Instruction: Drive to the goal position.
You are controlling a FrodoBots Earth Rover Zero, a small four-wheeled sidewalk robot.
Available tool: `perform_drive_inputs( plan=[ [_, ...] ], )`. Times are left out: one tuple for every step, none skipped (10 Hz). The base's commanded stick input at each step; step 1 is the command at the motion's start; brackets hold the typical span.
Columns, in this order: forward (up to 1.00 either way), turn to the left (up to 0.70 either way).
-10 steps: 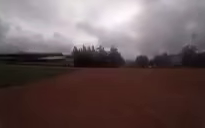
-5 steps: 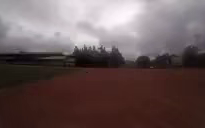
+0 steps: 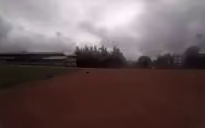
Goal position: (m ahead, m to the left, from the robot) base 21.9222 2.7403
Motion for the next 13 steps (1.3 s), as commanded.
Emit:
perform_drive_inputs(
  plan=[
    [0.7, 0.0],
    [0.7, 0.0],
    [0.7, 0.0],
    [0.7, 0.0],
    [0.7, 0.0],
    [0.7, 0.0],
    [0.7, 0.0],
    [0.7, 0.0],
    [0.7, 0.0],
    [0.7, 0.0],
    [0.7, 0.0],
    [0.7, 0.0],
    [0.7, 0.0]
  ],
)
